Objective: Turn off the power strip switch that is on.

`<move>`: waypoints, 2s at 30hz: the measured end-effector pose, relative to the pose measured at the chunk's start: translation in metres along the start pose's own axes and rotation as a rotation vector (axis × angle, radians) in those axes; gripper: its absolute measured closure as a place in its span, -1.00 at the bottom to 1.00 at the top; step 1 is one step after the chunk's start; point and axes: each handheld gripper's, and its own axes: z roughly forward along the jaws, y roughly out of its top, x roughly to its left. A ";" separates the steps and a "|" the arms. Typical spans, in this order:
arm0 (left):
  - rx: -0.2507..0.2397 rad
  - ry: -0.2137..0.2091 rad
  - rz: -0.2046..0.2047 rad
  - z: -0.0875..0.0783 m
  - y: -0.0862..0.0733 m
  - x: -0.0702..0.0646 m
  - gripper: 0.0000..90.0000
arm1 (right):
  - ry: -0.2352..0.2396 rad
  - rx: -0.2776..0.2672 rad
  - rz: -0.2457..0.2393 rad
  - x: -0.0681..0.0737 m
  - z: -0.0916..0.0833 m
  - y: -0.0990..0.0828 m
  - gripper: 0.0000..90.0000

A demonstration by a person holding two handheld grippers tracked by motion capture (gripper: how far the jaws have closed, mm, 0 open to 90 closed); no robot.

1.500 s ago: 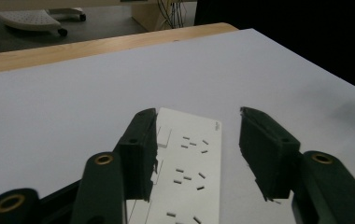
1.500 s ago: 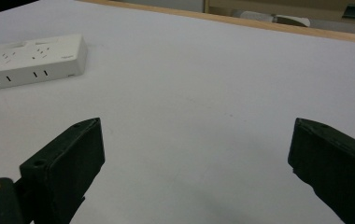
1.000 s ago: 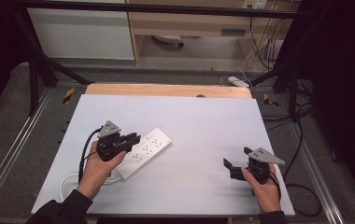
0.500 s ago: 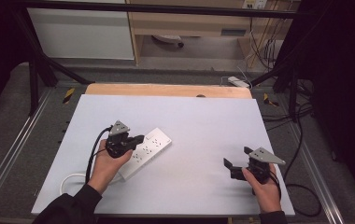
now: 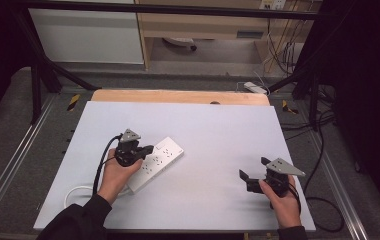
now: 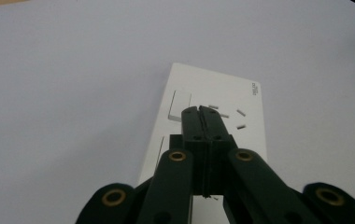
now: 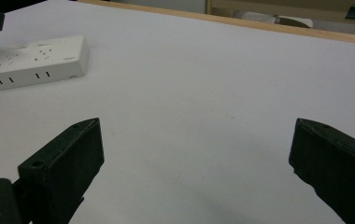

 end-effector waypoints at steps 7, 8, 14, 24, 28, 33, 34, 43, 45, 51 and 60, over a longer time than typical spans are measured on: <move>0.027 0.004 -0.007 0.005 0.000 0.003 1.00 | 0.002 0.006 -0.009 0.000 0.000 0.000 -0.92; 0.032 0.003 -0.005 0.006 0.000 0.003 1.00 | 0.002 0.006 -0.009 0.000 0.000 0.000 -0.92; 0.055 0.004 -0.008 0.012 0.000 0.004 1.00 | 0.003 0.005 -0.009 0.000 0.000 0.000 -0.92; 0.070 0.012 -0.018 0.020 0.000 0.007 1.00 | 0.005 0.007 -0.009 0.000 0.000 0.001 -0.92; 0.073 0.018 -0.008 0.020 0.002 0.009 1.00 | 0.005 0.006 -0.010 -0.001 0.000 0.000 -0.92; 0.075 0.024 -0.002 0.022 0.004 0.008 1.00 | 0.004 0.006 -0.007 -0.001 0.000 0.001 -0.92; 0.075 0.025 -0.002 0.022 0.004 0.008 1.00 | 0.005 0.005 -0.007 -0.002 0.000 0.001 -0.92; 0.086 0.029 0.006 0.024 0.003 0.008 1.00 | 0.005 0.004 -0.009 -0.002 -0.001 0.001 -0.92; 0.086 0.029 0.007 0.024 0.003 0.008 1.00 | 0.006 0.002 -0.006 -0.002 -0.001 0.001 -0.92; 0.085 0.030 0.007 0.025 0.003 0.009 1.00 | 0.006 0.004 -0.008 -0.002 -0.001 0.001 -0.92; 0.089 0.035 0.016 0.026 0.004 0.008 1.00 | 0.007 0.006 -0.008 -0.002 -0.001 0.001 -0.92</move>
